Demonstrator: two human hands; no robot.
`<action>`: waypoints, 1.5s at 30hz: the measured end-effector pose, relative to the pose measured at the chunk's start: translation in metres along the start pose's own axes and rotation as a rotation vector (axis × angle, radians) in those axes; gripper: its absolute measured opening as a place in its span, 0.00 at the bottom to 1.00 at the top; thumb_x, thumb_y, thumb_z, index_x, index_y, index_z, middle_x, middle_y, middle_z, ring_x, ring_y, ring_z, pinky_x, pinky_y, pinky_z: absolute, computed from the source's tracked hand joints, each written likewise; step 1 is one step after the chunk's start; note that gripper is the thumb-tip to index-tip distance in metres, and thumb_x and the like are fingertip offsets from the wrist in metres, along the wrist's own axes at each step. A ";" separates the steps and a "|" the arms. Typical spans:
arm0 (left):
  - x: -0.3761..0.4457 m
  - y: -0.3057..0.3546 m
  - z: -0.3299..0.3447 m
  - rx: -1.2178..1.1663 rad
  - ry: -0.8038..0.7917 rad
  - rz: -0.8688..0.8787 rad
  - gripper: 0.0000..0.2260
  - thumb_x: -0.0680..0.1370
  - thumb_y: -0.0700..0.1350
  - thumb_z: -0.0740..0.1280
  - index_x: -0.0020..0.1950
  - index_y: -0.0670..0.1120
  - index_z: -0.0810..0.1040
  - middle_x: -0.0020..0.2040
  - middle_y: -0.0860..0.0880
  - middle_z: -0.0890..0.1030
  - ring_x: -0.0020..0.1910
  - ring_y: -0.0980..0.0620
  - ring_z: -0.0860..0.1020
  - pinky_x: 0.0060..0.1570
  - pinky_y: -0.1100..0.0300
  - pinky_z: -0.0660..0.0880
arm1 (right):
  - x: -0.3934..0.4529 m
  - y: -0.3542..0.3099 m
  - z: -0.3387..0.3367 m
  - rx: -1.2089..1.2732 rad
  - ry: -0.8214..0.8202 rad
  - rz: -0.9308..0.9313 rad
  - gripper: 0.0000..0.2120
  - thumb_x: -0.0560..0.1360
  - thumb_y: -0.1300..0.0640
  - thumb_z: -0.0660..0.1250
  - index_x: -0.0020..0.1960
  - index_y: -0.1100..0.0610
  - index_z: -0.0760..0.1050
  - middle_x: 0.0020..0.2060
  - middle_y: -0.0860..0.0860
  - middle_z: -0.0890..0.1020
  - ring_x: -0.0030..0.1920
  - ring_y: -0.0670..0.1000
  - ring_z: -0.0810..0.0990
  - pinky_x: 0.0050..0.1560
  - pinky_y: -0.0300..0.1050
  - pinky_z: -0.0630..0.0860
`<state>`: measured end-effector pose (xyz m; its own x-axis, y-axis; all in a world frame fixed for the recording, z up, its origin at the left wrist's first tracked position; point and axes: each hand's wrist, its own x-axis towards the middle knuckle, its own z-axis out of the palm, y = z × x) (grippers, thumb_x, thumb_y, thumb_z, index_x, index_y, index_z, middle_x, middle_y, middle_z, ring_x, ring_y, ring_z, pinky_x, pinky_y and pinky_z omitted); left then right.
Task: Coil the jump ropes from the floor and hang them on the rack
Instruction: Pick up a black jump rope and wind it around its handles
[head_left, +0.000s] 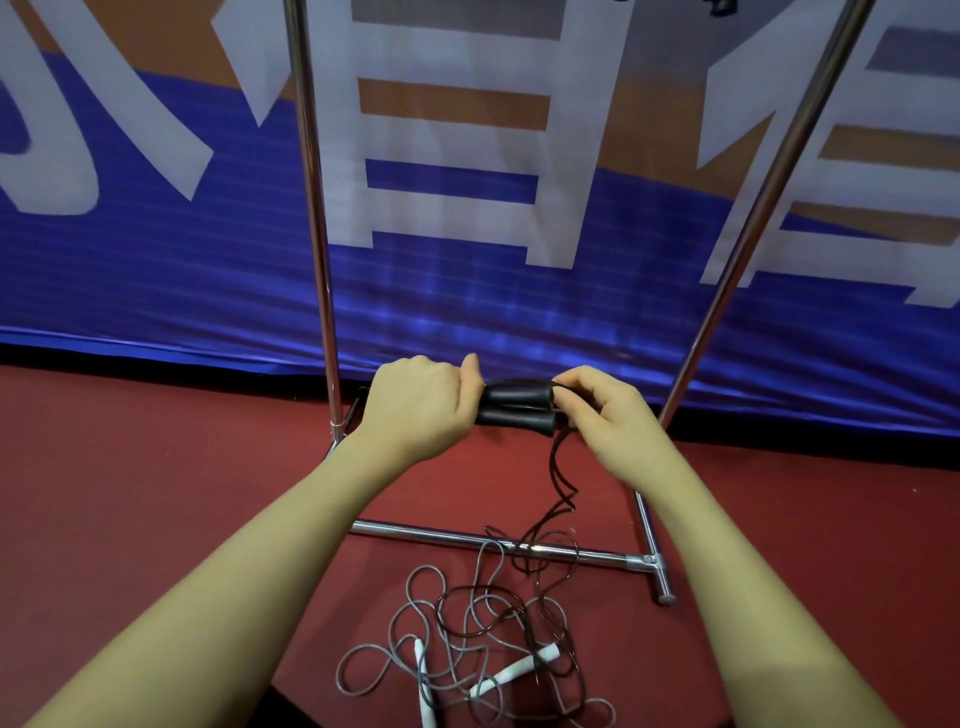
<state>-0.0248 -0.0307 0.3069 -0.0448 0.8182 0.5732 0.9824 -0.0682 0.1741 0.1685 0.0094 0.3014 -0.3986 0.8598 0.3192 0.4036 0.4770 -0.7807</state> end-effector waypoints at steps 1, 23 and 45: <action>0.002 0.000 -0.003 -0.057 -0.028 -0.051 0.20 0.75 0.52 0.43 0.25 0.45 0.58 0.29 0.40 0.76 0.34 0.38 0.74 0.34 0.55 0.59 | 0.000 -0.001 -0.001 0.025 -0.021 0.020 0.09 0.78 0.58 0.64 0.41 0.48 0.75 0.31 0.40 0.77 0.33 0.39 0.72 0.39 0.33 0.68; -0.002 0.004 0.009 0.033 -0.313 -0.083 0.23 0.84 0.50 0.48 0.37 0.41 0.73 0.45 0.36 0.80 0.48 0.36 0.77 0.40 0.54 0.64 | -0.003 -0.025 -0.008 0.248 0.033 -0.029 0.14 0.76 0.61 0.67 0.32 0.56 0.75 0.25 0.46 0.77 0.27 0.42 0.69 0.34 0.35 0.65; 0.003 0.013 -0.023 -0.341 0.001 -0.326 0.25 0.84 0.46 0.51 0.26 0.42 0.58 0.25 0.45 0.65 0.35 0.40 0.67 0.37 0.54 0.60 | 0.003 -0.017 0.014 0.690 -0.176 0.086 0.14 0.77 0.52 0.58 0.42 0.63 0.72 0.25 0.44 0.66 0.22 0.43 0.59 0.20 0.38 0.68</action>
<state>-0.0160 -0.0419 0.3296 -0.3412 0.8273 0.4462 0.8014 0.0079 0.5980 0.1487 0.0010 0.3078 -0.5392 0.8193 0.1949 -0.1497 0.1346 -0.9795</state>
